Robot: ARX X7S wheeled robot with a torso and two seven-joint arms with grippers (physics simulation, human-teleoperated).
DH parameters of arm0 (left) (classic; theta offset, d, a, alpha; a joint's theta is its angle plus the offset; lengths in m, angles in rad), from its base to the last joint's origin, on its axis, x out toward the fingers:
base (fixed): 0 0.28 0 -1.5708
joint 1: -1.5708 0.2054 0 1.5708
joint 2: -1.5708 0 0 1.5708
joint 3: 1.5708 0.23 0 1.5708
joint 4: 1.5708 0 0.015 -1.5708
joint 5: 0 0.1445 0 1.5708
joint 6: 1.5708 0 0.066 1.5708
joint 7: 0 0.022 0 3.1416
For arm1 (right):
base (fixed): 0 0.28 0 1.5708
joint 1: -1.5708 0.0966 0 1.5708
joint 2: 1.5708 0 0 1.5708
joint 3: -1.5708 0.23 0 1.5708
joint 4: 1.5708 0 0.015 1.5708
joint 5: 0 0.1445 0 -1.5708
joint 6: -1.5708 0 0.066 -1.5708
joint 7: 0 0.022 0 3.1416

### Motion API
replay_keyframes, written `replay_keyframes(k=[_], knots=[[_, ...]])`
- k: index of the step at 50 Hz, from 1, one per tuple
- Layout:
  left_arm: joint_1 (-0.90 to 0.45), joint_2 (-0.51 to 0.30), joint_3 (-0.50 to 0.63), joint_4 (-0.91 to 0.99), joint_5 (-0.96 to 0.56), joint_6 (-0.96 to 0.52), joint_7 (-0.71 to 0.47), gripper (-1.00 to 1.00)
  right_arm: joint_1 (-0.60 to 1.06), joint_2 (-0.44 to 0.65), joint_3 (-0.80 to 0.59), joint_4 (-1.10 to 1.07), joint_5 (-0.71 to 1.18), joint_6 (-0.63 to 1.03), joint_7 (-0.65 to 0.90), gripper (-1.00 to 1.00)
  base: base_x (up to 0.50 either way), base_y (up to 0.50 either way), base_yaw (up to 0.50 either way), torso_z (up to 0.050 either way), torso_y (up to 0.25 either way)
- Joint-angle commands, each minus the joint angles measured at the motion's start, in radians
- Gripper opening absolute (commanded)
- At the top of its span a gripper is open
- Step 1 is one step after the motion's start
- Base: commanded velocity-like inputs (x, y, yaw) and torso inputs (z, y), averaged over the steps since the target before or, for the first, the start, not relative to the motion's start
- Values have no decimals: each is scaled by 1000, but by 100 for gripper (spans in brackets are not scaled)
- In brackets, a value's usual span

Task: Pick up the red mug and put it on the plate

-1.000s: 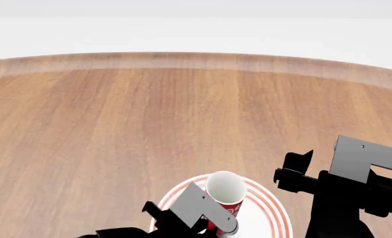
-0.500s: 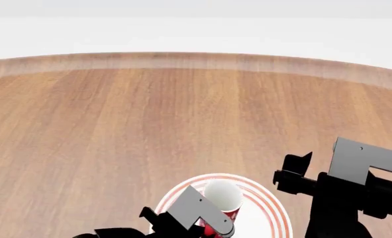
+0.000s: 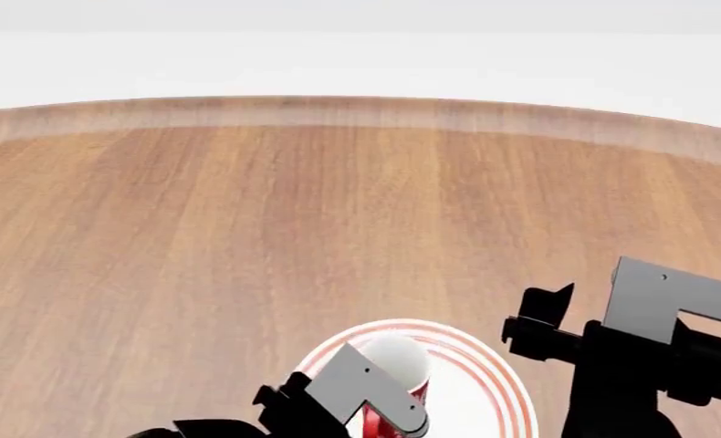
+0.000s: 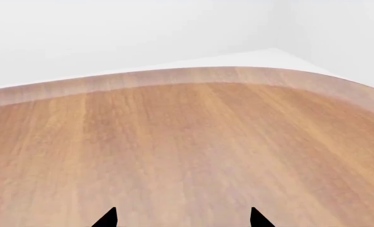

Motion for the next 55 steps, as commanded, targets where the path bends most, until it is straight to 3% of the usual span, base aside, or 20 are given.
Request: replay_keyframes(k=[1, 23, 43, 49, 55], knots=[[-1, 0, 3, -6, -5, -5, 7, 100, 0, -1, -6, 6, 1, -5, 3, 100, 0, 0, 0, 0, 0], [-46, -4, -3, 44, -30, -29, 63, 100, 26, -10, -31, 67, -9, -31, 3, 100, 0, 0, 0, 0, 0], [-92, -326, -69, 606, -175, -158, -240, 100, 28, -10, -40, 60, -2, -21, 11, 100, 0, 0, 0, 0, 0], [-101, -430, -103, 779, -203, -144, -277, 100, 28, -11, -45, 43, -1, -8, 18, 100, 0, 0, 0, 0, 0], [-99, -503, -151, 837, -206, -81, -235, 100, 21, -13, -57, 14, -2, 3, 24, 100, 0, 0, 0, 0, 0]])
